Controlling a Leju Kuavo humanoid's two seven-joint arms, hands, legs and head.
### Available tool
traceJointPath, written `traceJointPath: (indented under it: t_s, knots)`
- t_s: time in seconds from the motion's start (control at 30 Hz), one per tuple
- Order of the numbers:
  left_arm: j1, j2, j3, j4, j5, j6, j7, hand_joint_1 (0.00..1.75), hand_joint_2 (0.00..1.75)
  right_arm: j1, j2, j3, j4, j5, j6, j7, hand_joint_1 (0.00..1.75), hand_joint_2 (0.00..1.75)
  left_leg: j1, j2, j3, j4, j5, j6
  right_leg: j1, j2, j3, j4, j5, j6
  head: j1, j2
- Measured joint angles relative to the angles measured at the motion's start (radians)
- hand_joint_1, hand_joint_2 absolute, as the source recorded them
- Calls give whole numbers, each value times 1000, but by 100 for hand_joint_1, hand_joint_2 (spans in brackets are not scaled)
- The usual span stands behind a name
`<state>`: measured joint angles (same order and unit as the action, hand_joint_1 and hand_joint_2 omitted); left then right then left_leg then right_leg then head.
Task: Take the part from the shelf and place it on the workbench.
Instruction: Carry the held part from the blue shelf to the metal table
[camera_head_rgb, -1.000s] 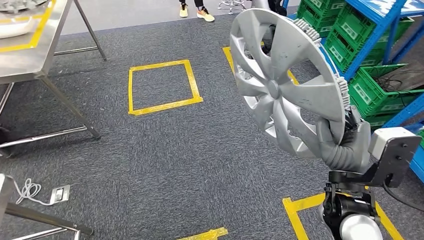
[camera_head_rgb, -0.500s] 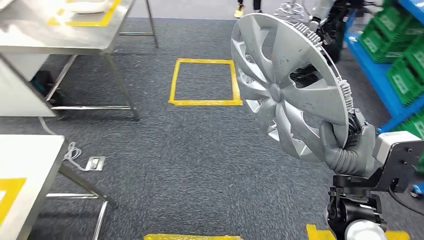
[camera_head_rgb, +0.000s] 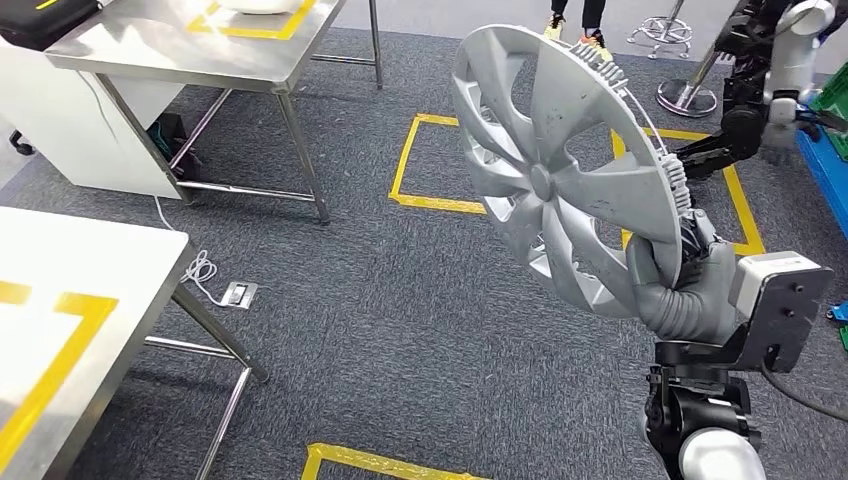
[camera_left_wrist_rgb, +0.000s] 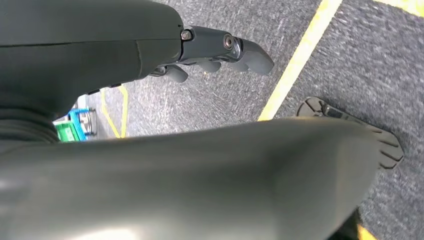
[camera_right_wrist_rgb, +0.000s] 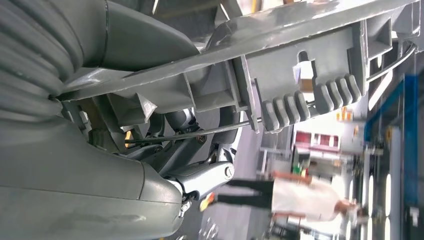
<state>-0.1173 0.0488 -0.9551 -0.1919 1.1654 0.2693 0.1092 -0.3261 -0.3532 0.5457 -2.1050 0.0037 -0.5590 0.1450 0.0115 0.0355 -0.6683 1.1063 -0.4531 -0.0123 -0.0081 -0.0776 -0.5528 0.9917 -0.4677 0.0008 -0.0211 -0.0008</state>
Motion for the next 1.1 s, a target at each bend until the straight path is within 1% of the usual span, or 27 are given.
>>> traceJointPath:
  t_s: [0.03, 0.07, 0.1, 0.17, 0.2, 0.23, 0.3, 0.33, 0.37, 0.4, 0.43, 0.47, 0.53, 0.6, 0.67, 0.7, 0.73, 0.8, 0.83, 0.87, 0.9, 0.93, 0.97, 1.0, 1.03, 1.07, 1.1]
  knots:
    - [-1, 0, 0, 0, 0, 0, -1, 0, 0, -1, 0, 0, 0, 0, 1, 0, 175, 175, -3, 18, 37, -58, 13, 4, 3, -10, 0, 3, -3, 6, -5, 0]
    - [-3, 0, 0, 0, -1, -1, -2, 0, 0, -2, 0, 0, 0, 1, 2, 0, 175, 175, -7, 30, 59, -93, 16, 9, 5, -20, 0, 6, -6, 11, -6, 0]
    - [-4, 0, 0, 0, -2, -2, -3, 0, 0, -3, 0, 0, 0, 2, 4, 1, 175, 175, -11, 32, 66, -106, 14, 15, 7, -29, 1, 9, -8, 17, -6, 0]
    - [-2, 0, -1, 0, -4, -3, -4, 0, 0, -6, 1, 3, 1, 2, 9, 1, 175, 175, -10, 5, 67, -108, 18, 26, 5, -46, 0, 12, -12, 28, -2, 0]
    - [-2, 0, -1, 0, -4, -4, -4, 0, 0, -8, 1, 4, 2, 3, 12, 2, 175, 175, -8, -7, 69, -110, 21, 31, 2, -34, -3, 23, -21, 34, -1, 0]
    - [-1, 0, -1, 0, -5, -5, -4, 0, 0, -10, 2, 6, 2, 3, 13, 2, 175, 175, -6, -19, 70, -112, 23, 37, -1, -11, -16, 51, -40, 39, 1, 0]
    - [-3, 1, -1, 0, -6, -7, -4, 0, 0, -11, 1, 8, 3, 4, 15, 3, 175, 175, -3, -43, 70, -113, 26, 44, -5, 45, -68, 167, -98, 45, 13, 0]
    - [-3, 1, -1, 0, -6, -8, -4, 0, 0, -10, 1, 8, 4, 4, 15, 3, 175, 175, -4, -57, 68, -111, 27, 46, -5, 59, -101, 237, -125, 46, 18, 0]
    - [-3, 1, -1, 0, -6, -8, -4, 0, 0, -9, 1, 9, 6, 4, 15, 3, 175, 175, -4, -73, 67, -110, 28, 47, -5, 65, -127, 287, -138, 45, 23, 0]
    - [-3, 0, -1, 0, -6, -9, -4, 0, 0, -9, 1, 10, 8, 4, 15, 3, 175, 175, -5, -88, 67, -108, 28, 47, -5, 68, -139, 305, -131, 44, 27, 0]
    - [-2, 0, -2, 0, -6, -9, -3, 0, 0, -8, 1, 11, 10, 4, 15, 4, 175, 175, -5, -104, 67, -106, 28, 47, -4, 72, -132, 282, -106, 40, 31, 0]
    - [-1, 0, -2, 0, -6, -9, -3, 0, 0, -8, 1, 12, 11, 4, 15, 4, 175, 175, -5, -120, 67, -105, 28, 47, -4, 81, -108, 223, -68, 35, 35, 0]
    - [-2, -1, -2, 0, -6, -9, -3, 0, 0, -11, 1, 12, 11, 4, 15, 3, 175, 175, -4, -147, 64, -102, 30, 43, -6, 122, -49, 88, -13, 24, 40, 0]
    - [-2, -1, -2, 0, -7, -9, -4, 0, 0, -14, 1, 12, 12, 4, 15, 3, 175, 175, 0, -169, 53, -101, 36, 31, -5, 148, -20, 29, -4, 17, 42, 0]
    - [0, 0, -3, 0, -7, -9, -3, 0, 0, -16, 1, 14, 14, 4, 15, 3, 175, 175, 4, -188, 43, -103, 43, 16, -4, 131, -13, 19, 0, 12, 43, 0]
    - [2, 0, -3, 0, -7, -9, -3, 0, 0, -16, 2, 14, 14, 5, 15, 3, 175, 175, 3, -177, 36, -99, 40, 11, -6, 118, -9, 11, 5, 7, 43, 0]
    - [2, 0, -4, 0, -7, -9, -3, 0, 0, -17, 3, 15, 14, 5, 16, 3, 175, 175, 1, -151, 23, -80, 27, 7, -7, 105, -6, 3, 9, 1, 38, 0]
    - [1, 0, -4, 0, -7, -9, -3, 0, 0, -18, 4, 16, 15, 5, 16, 3, 175, 175, -1, -79, -29, 21, -27, 2, -6, 77, -3, -6, 13, -7, 26, 0]
    - [0, 0, -4, 0, -7, -9, -3, 0, 0, -18, 4, 16, 16, 5, 16, 3, 175, 175, 2, -58, -62, 90, -57, -1, -4, 64, -4, -6, 13, -9, 21, 0]
    - [0, 0, -4, 0, -7, -9, -3, 0, 0, -18, 5, 17, 17, 5, 16, 3, 175, 175, 4, -48, -88, 147, -76, -4, -3, 49, -5, -6, 13, -9, 18, 0]
    - [0, 0, -4, 0, -7, -9, -3, 0, 0, -17, 5, 17, 18, 5, 15, 3, 175, 175, 6, -43, -99, 175, -80, -7, -3, 36, -5, -6, 12, -9, 17, 0]
    - [1, 0, -4, 0, -7, -9, -3, 0, 0, -16, 5, 18, 19, 5, 14, 4, 175, 175, 8, -39, -89, 163, -66, -10, -4, 23, -5, -5, 11, -8, 14, 0]
    - [1, 1, -4, 1, -7, -8, -4, 0, 0, -16, 6, 19, 20, 5, 12, 4, 175, 175, 9, -29, -59, 111, -39, -12, -5, 11, -5, -3, 10, -5, 10, 0]
    - [1, 1, -4, 1, -7, -7, -4, 0, 0, -16, 6, 20, 21, 4, 10, 4, 175, 175, 9, -9, -17, 38, -13, -12, -5, 0, -4, 0, 7, -1, 6, 0]
    - [-1, 2, -4, 1, -6, -6, -3, 0, 0, -16, 7, 21, 21, 2, 9, 4, 175, 175, 7, 12, 25, -28, 5, -9, -2, -11, -5, 5, 3, 5, -1, 0]
    - [-3, 2, -4, 1, -5, -3, -1, 0, 0, -17, 8, 21, 22, -2, 8, 2, 175, 175, 4, 26, 53, -75, 14, -4, 0, -19, -5, 10, 0, 12, -4, 0]
    - [-4, 3, -4, 1, -4, -2, 2, 0, 0, -18, 8, 22, 22, -6, 7, 1, 175, 175, 1, 32, 65, -96, 14, 2, 2, -29, -6, 14, -2, 18, -5, 0]
